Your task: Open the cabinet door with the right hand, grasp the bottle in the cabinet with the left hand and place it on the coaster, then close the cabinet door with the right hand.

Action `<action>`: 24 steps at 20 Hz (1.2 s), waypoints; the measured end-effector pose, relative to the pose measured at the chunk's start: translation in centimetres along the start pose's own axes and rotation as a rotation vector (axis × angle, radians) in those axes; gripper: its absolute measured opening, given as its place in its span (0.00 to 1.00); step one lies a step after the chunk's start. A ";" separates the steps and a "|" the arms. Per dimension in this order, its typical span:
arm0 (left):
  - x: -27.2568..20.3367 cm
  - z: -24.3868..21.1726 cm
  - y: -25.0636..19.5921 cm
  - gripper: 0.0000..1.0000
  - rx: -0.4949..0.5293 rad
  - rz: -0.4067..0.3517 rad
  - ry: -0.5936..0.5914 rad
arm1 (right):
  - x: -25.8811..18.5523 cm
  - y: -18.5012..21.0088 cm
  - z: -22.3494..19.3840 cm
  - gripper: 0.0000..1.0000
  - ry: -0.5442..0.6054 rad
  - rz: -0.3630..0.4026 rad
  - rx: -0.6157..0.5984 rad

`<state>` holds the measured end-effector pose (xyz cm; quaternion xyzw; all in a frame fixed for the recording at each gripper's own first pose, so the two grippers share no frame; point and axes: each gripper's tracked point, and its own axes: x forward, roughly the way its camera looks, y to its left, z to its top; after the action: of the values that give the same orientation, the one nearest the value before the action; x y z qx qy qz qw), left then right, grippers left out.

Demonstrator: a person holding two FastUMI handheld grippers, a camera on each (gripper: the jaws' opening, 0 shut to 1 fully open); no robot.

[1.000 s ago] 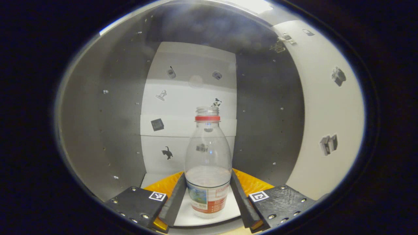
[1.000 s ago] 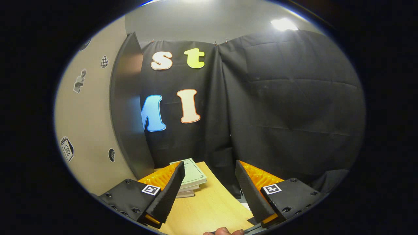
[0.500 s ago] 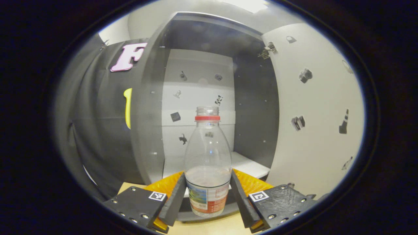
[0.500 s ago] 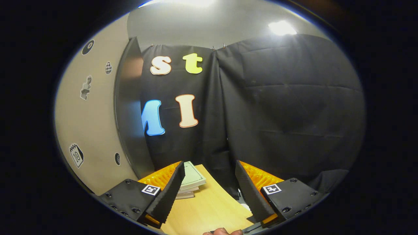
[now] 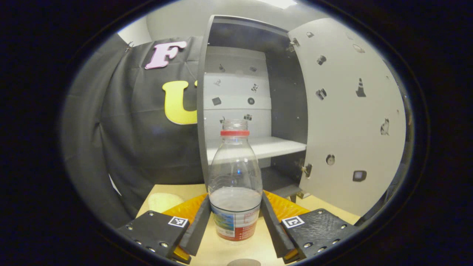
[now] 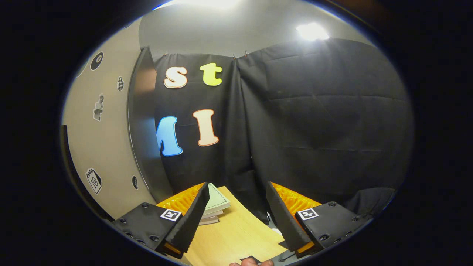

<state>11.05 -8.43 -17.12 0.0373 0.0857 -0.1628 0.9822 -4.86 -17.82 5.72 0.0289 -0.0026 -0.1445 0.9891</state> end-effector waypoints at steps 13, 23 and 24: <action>-5.9 -13.8 0.2 0.77 -0.059 0.045 0.014 | -2.9 4.2 -1.0 0.93 0.018 0.073 -0.085; -5.4 -19.2 -1.6 0.77 -0.040 0.067 0.000 | -3.7 4.1 -0.8 0.98 0.039 0.079 -0.089; -5.3 -19.8 -1.8 0.77 -0.041 0.068 0.006 | -3.6 3.8 -0.8 0.98 0.037 0.073 -0.097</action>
<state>2.38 -6.43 -35.73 0.0205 0.0909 -0.1276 0.9874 -7.18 -13.10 5.20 -0.0166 0.0215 -0.1079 0.9938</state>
